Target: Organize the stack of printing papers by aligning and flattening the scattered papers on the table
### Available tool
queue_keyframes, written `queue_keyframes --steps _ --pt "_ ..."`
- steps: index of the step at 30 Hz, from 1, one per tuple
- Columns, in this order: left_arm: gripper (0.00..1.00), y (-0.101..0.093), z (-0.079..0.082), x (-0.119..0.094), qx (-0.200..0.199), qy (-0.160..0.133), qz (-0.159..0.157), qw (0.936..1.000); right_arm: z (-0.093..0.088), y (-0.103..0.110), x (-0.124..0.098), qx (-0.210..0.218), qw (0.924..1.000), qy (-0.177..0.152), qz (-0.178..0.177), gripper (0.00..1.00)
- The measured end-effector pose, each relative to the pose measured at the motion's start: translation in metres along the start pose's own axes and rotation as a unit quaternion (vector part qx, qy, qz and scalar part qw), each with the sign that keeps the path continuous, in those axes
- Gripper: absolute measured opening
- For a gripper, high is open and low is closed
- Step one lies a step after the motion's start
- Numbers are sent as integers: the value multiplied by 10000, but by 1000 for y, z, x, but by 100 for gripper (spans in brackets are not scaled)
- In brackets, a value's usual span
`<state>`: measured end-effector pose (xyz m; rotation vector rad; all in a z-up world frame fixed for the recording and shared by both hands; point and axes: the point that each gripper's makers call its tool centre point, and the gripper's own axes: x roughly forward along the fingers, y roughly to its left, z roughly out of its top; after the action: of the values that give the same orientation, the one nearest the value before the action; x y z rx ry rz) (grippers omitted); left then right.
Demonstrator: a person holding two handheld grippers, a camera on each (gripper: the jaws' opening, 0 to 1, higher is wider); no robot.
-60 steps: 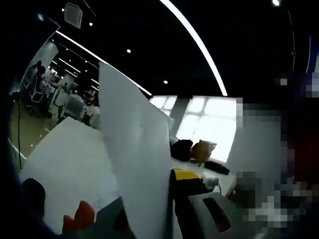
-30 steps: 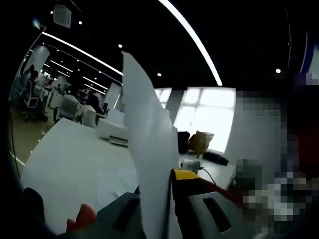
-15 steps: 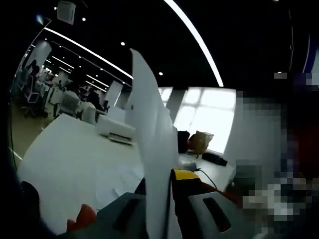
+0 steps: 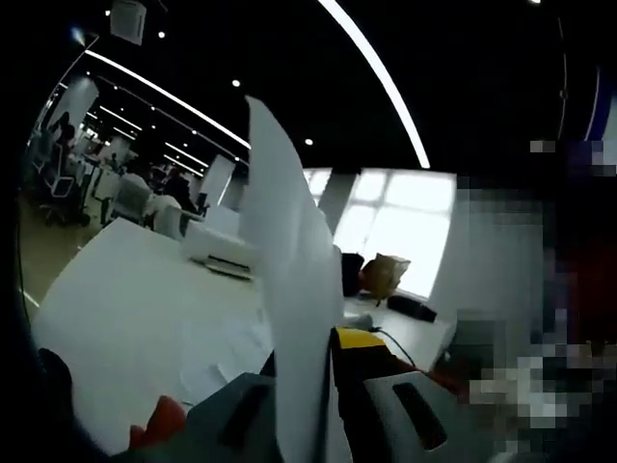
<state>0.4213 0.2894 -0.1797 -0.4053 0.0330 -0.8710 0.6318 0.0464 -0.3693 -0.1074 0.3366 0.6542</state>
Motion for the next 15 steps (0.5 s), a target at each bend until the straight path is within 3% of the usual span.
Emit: queue_keyframes --steps 6,15 --pt "6 -1 -2 0 -40 -25 -11 10000 0 1 -1 -5 10000 -23 8 68" --pt "6 -2 1 0 -10 -23 -20 10000 2 -6 -2 45 9999 -62 -68 51"
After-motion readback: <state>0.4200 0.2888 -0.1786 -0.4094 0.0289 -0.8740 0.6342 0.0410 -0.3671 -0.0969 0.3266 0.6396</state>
